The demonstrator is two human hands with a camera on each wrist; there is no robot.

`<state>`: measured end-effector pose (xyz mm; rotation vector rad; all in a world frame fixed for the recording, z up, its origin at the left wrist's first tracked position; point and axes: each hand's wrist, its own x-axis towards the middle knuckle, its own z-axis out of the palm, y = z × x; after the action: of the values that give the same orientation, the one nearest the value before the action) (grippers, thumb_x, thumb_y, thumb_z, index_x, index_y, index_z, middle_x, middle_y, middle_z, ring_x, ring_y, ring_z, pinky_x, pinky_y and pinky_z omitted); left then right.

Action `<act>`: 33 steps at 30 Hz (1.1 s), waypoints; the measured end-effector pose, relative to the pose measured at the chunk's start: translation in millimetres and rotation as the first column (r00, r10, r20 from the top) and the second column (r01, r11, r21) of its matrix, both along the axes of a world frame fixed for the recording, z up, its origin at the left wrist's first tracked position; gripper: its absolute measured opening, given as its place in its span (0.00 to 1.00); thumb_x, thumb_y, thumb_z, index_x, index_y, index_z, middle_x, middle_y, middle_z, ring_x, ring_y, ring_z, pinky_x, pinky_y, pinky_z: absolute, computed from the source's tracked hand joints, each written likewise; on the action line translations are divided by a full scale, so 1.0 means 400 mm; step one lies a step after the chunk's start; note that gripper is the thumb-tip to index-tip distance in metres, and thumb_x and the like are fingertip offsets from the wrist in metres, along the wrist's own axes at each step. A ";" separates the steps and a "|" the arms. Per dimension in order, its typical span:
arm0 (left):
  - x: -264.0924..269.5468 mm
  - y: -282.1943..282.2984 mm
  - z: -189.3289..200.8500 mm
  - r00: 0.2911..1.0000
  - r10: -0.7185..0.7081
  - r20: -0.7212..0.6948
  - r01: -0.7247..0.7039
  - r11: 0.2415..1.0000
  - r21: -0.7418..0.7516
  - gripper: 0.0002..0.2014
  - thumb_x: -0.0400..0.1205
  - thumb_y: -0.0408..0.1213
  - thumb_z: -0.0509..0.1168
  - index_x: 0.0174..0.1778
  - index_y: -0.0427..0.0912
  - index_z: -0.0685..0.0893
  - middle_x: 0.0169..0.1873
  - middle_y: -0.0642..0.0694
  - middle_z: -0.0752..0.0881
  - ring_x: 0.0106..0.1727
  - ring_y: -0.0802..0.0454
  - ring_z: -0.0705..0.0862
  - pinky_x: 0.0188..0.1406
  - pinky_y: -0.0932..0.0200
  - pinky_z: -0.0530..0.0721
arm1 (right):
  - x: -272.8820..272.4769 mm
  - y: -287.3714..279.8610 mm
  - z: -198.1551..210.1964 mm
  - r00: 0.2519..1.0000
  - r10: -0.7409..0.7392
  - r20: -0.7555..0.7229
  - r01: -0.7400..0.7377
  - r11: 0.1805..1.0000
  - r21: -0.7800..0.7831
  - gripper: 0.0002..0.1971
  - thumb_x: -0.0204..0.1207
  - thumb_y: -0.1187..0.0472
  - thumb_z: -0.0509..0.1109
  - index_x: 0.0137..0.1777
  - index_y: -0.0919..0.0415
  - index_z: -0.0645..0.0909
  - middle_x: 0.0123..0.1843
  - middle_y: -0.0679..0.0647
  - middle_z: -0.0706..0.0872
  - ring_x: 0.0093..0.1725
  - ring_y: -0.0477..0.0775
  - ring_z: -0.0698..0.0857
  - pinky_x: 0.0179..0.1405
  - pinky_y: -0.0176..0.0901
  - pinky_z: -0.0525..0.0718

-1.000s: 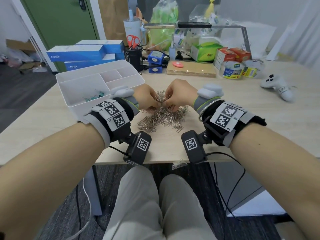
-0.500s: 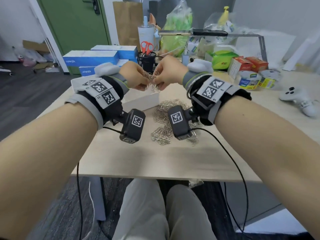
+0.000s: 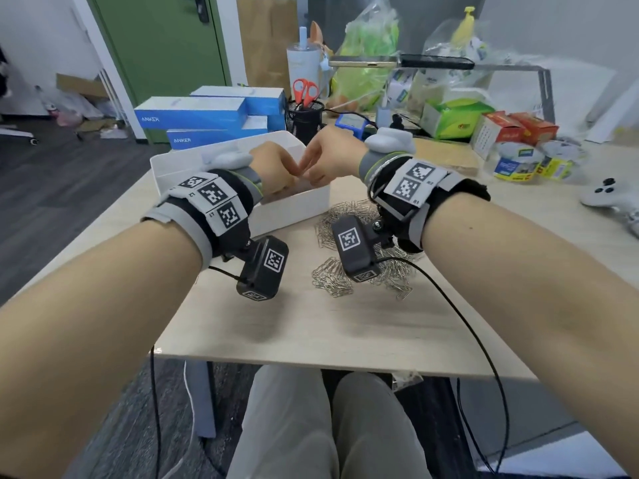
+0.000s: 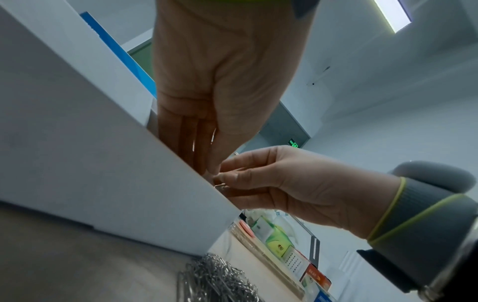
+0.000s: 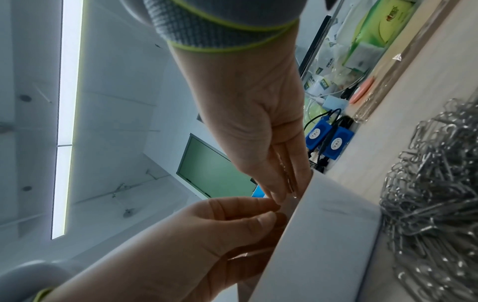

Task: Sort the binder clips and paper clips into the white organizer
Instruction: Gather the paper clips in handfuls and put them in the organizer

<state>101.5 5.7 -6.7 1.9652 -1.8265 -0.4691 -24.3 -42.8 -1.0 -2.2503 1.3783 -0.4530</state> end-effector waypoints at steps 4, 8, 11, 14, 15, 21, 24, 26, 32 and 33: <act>-0.008 0.015 0.004 1.000 0.002 0.022 -0.002 0.999 -0.032 0.14 0.81 0.34 0.66 0.61 0.39 0.88 0.55 0.38 0.88 0.46 0.49 0.79 0.55 0.62 0.77 | -0.008 0.007 0.001 1.000 0.022 -0.004 -0.022 0.999 -0.038 0.13 0.70 0.72 0.72 0.52 0.59 0.89 0.49 0.57 0.91 0.43 0.52 0.87 0.49 0.44 0.90; -0.018 0.037 0.016 1.000 -0.014 0.011 0.015 0.998 -0.053 0.13 0.81 0.32 0.66 0.60 0.38 0.87 0.57 0.38 0.88 0.51 0.44 0.84 0.57 0.58 0.79 | -0.036 0.031 0.016 0.999 0.032 -0.017 -0.033 0.995 -0.097 0.13 0.74 0.69 0.69 0.55 0.59 0.88 0.47 0.55 0.89 0.40 0.48 0.85 0.26 0.27 0.80; -0.038 0.056 0.017 0.997 -0.068 -0.024 0.067 0.997 -0.047 0.13 0.79 0.31 0.67 0.58 0.39 0.87 0.57 0.39 0.88 0.45 0.45 0.84 0.45 0.56 0.86 | -0.080 0.053 0.024 0.999 0.018 -0.038 -0.020 0.997 -0.070 0.10 0.76 0.66 0.68 0.55 0.59 0.86 0.45 0.56 0.88 0.31 0.44 0.83 0.23 0.31 0.80; -0.084 0.086 0.015 0.981 -0.187 -0.045 0.190 0.978 0.082 0.20 0.77 0.34 0.72 0.66 0.39 0.81 0.62 0.41 0.84 0.48 0.48 0.83 0.38 0.60 0.88 | -0.139 0.080 0.020 0.994 0.005 -0.110 -0.006 1.000 -0.012 0.11 0.77 0.63 0.69 0.58 0.59 0.84 0.51 0.57 0.89 0.32 0.44 0.85 0.24 0.34 0.81; -0.101 0.096 0.012 0.973 -0.229 -0.010 0.227 0.959 0.170 0.27 0.75 0.38 0.74 0.70 0.40 0.77 0.65 0.42 0.82 0.52 0.48 0.83 0.43 0.58 0.89 | -0.158 0.090 0.015 0.990 -0.003 -0.142 0.006 1.000 0.022 0.12 0.76 0.62 0.70 0.60 0.59 0.83 0.54 0.57 0.89 0.33 0.45 0.85 0.25 0.36 0.82; -0.150 0.104 -0.053 0.788 -0.449 0.421 0.217 0.843 0.492 0.63 0.58 0.65 0.77 0.84 0.51 0.49 0.80 0.47 0.67 0.77 0.46 0.70 0.76 0.48 0.71 | -0.249 0.158 -0.003 0.936 0.000 -0.353 0.084 0.972 0.221 0.43 0.64 0.46 0.80 0.77 0.56 0.67 0.66 0.56 0.81 0.41 0.47 0.87 0.37 0.42 0.87; -0.169 0.107 -0.061 0.696 -0.480 0.534 0.180 0.837 0.517 0.68 0.54 0.71 0.74 0.84 0.52 0.45 0.82 0.46 0.61 0.81 0.44 0.64 0.80 0.45 0.65 | -0.277 0.194 -0.029 0.924 0.037 -0.381 0.097 0.940 0.327 0.54 0.60 0.45 0.82 0.82 0.52 0.55 0.63 0.55 0.81 0.44 0.51 0.87 0.39 0.45 0.88; -0.176 0.107 -0.061 0.726 -0.453 0.517 0.184 0.853 0.489 0.67 0.53 0.70 0.75 0.84 0.50 0.48 0.81 0.46 0.64 0.80 0.43 0.66 0.79 0.45 0.66 | -0.279 0.209 -0.054 0.922 0.055 -0.384 0.093 0.930 0.356 0.57 0.58 0.47 0.84 0.82 0.51 0.52 0.54 0.56 0.84 0.40 0.52 0.88 0.39 0.46 0.90; -0.193 0.099 -0.073 0.835 -0.357 0.419 0.220 0.914 0.339 0.50 0.65 0.61 0.75 0.80 0.45 0.62 0.74 0.45 0.73 0.73 0.45 0.74 0.74 0.52 0.72 | -0.252 0.200 -0.086 0.928 0.008 -0.371 0.059 0.984 0.169 0.45 0.59 0.45 0.83 0.75 0.58 0.68 0.50 0.51 0.85 0.24 0.43 0.84 0.28 0.35 0.85; -0.196 0.097 -0.077 0.839 -0.340 0.424 0.222 0.927 0.304 0.46 0.68 0.57 0.75 0.79 0.44 0.64 0.73 0.45 0.75 0.72 0.45 0.75 0.72 0.54 0.73 | -0.250 0.196 -0.088 0.934 0.006 -0.356 0.056 0.985 0.161 0.44 0.60 0.46 0.83 0.75 0.57 0.69 0.55 0.55 0.86 0.26 0.45 0.84 0.25 0.34 0.83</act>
<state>23.2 44.7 -37.3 2.1109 -2.4974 -0.3304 -124.2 35.5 -36.3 -2.2488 1.5549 0.0724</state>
